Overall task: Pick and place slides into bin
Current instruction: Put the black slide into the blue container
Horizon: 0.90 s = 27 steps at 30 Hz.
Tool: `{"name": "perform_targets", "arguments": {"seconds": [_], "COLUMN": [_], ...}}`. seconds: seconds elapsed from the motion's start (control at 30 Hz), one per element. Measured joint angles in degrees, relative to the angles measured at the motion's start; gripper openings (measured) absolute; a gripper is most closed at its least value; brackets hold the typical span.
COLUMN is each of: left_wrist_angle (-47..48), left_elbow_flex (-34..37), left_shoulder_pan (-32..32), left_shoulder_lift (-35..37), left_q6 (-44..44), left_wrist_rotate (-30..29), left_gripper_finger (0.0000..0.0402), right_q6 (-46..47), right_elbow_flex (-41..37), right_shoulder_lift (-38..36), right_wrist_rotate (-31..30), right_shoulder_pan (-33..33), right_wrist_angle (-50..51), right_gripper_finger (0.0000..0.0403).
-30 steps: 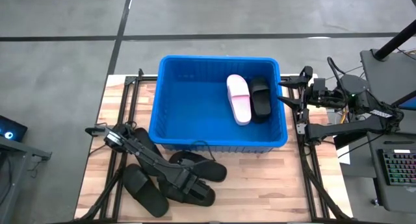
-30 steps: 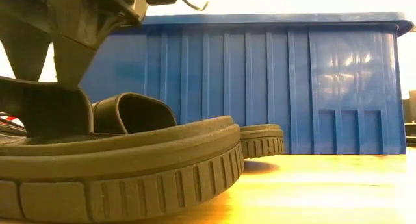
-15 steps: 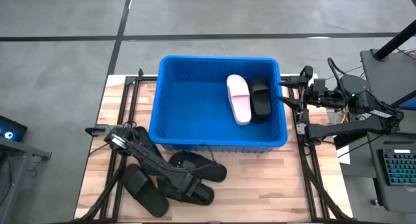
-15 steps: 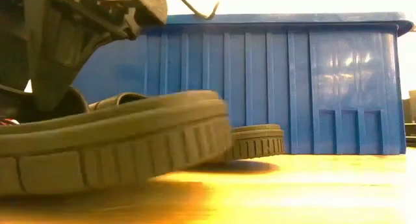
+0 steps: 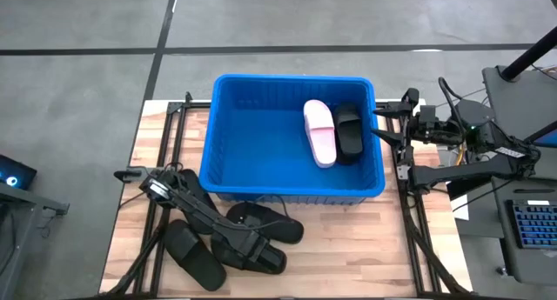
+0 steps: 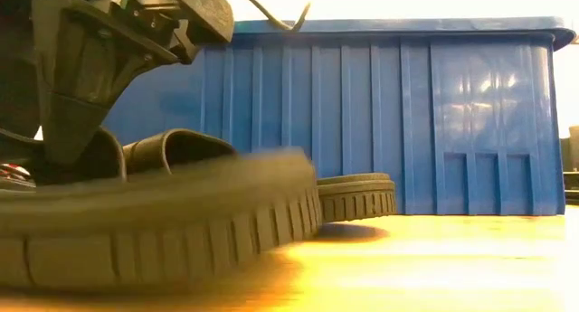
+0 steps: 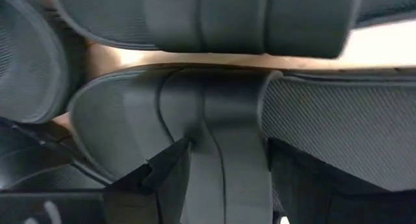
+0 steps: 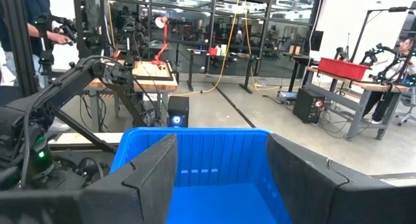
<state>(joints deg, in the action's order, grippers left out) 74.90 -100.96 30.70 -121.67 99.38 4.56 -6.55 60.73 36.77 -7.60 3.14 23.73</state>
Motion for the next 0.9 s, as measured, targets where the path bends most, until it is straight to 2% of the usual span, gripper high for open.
{"name": "perform_targets", "arguments": {"seconds": [0.23,0.5,0.9], "left_wrist_angle": [-2.5,-4.1,-2.9], "left_elbow_flex": [-0.3,-2.3,3.0], "left_shoulder_pan": [-1.3,-1.2,-0.6], "left_shoulder_lift": [-0.2,-0.1,0.1], "left_q6": [-2.4,-2.3,-2.3], "left_wrist_rotate": [4.1,1.3,2.5], "left_gripper_finger": [0.0187,0.0187,0.0186], "right_q6": [0.0,-0.1,-0.1], "right_elbow_flex": [0.0,0.0,0.0], "right_shoulder_lift": [0.0,0.0,0.0], "right_wrist_rotate": [0.0,0.0,0.0], "right_shoulder_pan": [0.0,0.0,0.0], "right_wrist_angle": [0.0,0.0,0.0], "right_gripper_finger": [0.0226,0.0226,0.0226]}}
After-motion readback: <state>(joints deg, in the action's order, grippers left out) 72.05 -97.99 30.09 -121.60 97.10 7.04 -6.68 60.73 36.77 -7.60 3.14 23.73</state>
